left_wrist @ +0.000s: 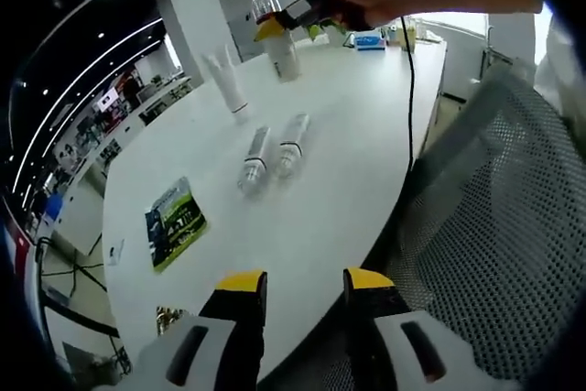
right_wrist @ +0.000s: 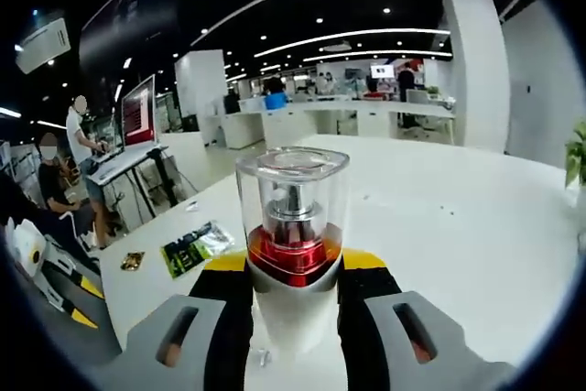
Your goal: Arrange the skincare products in the storage area until every visible bottle or jar stands upright without overlapping.
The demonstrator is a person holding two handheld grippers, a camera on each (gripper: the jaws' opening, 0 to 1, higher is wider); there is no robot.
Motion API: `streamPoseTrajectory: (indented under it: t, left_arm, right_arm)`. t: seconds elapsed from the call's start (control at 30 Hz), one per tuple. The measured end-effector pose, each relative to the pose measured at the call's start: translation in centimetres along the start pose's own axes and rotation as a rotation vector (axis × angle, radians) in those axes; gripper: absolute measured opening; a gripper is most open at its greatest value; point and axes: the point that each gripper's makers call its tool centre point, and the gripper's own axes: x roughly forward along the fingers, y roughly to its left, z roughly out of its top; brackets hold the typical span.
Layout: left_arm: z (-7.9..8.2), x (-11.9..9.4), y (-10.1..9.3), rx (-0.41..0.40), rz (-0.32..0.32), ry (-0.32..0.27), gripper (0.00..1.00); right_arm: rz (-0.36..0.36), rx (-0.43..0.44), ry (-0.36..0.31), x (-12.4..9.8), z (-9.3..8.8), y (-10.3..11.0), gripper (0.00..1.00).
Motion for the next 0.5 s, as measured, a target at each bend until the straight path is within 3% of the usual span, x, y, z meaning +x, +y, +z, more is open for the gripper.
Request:
streamPoseTrajectory:
  t: [0.3, 0.5]
  left_arm:
    - [-0.4, 0.2, -0.4, 0.008, -0.019, 0.018, 0.33]
    - [-0.7, 0.2, 0.2, 0.005, 0.004, 0.033, 0.3]
  right_arm:
    - [-0.017, -0.063, 0.07, 3.1, -1.4, -2.0, 0.32]
    - [-0.02, -0.087, 0.07, 4.7, -1.3, -2.7, 0.32]
